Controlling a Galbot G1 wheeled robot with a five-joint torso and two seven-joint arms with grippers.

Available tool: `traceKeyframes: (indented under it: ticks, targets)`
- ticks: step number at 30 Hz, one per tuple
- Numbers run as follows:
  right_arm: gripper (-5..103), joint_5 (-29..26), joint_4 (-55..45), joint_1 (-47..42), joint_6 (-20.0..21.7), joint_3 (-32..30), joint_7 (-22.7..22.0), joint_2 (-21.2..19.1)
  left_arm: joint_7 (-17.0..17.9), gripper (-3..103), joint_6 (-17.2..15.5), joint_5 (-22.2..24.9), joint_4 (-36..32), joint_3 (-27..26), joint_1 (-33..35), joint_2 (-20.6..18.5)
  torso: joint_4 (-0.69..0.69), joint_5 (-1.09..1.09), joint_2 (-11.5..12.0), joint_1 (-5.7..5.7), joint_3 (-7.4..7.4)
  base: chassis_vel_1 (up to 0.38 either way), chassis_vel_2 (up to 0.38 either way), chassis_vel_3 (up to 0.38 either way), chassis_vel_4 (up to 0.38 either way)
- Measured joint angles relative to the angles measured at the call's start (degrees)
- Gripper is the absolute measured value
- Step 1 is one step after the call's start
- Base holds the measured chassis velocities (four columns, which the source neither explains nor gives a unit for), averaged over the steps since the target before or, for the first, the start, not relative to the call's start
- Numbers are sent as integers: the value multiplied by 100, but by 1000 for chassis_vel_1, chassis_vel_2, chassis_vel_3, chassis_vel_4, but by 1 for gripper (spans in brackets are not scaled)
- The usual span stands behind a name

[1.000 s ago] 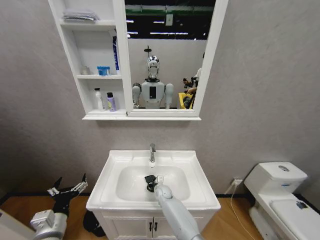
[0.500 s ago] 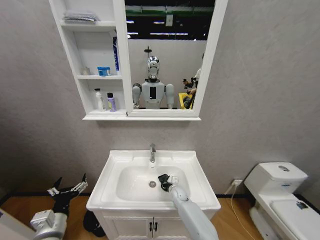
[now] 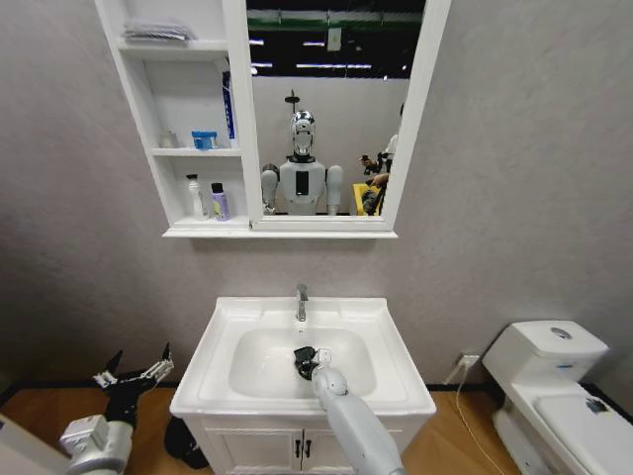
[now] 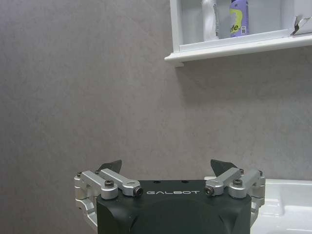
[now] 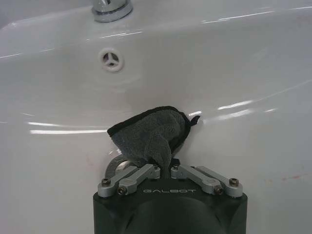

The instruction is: Move facial cleanser and shampoo from washbasin to cabinet, then wipe washbasin with towel.

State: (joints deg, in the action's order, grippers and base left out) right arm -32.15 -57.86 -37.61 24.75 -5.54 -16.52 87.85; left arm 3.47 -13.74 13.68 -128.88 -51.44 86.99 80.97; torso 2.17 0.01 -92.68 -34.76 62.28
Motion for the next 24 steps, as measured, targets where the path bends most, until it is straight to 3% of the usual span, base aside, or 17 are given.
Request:
traceKeyframes:
  ticks: [8,16,23,24]
  targets:
    - [4,-97,-772,-426,-11,-156,-355,-618,0,100,0,0,0,0,0,0,1,0,0,0,0,0,0,0,0]
    - [4,8,-1313,-755,-47,-290,-681,-896,0,100,0,0,0,0,0,0,0,0,0,0,0,0,0,0,0]
    - [4,459,-1650,-898,-286,-399,-795,-1074,0,100,0,0,0,0,0,0,4,0,0,0,1,0,0,0,0]
    - [4,694,-1716,-863,-470,-450,-782,-1121,0,100,0,0,0,0,0,0,8,-1,0,0,1,0,0,0,0]
